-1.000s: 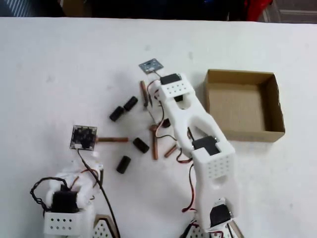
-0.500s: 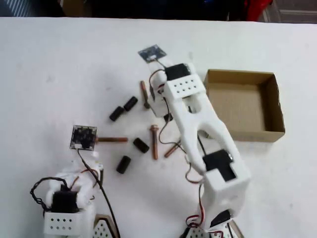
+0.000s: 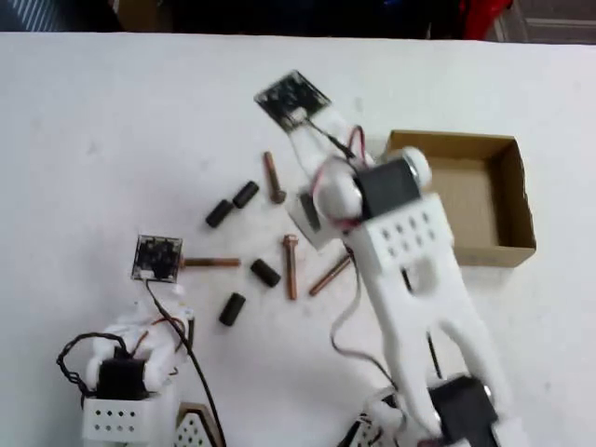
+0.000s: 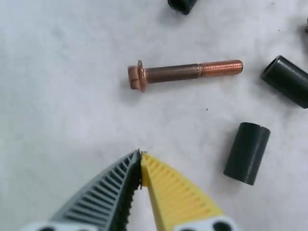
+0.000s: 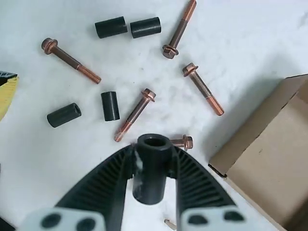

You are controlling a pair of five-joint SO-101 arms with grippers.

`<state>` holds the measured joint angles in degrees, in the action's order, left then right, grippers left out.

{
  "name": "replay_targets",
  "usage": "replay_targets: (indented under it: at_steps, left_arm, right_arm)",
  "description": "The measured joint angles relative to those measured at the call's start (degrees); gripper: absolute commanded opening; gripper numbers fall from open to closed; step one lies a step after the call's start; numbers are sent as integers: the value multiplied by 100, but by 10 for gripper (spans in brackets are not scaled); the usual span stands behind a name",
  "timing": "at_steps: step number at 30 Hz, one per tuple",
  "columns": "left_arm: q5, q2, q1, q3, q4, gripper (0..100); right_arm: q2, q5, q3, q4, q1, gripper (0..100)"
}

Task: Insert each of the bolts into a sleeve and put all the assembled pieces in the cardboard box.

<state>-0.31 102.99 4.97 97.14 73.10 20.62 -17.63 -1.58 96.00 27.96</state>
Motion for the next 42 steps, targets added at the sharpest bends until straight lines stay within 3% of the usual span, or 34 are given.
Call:
replay_targets:
  at_steps: [15,34,42]
  left_arm:
    - [0,0,0,0,0,24]
    - [0,0,0,0,0,24]
    - [0,0,0,0,0,24]
  right_arm:
    - [2971,-18,4132,-2286,9,17]
    - [6224,-53,7130,-3059,-237,17]
    - [6611,-53,7684,-3587,-237,17]
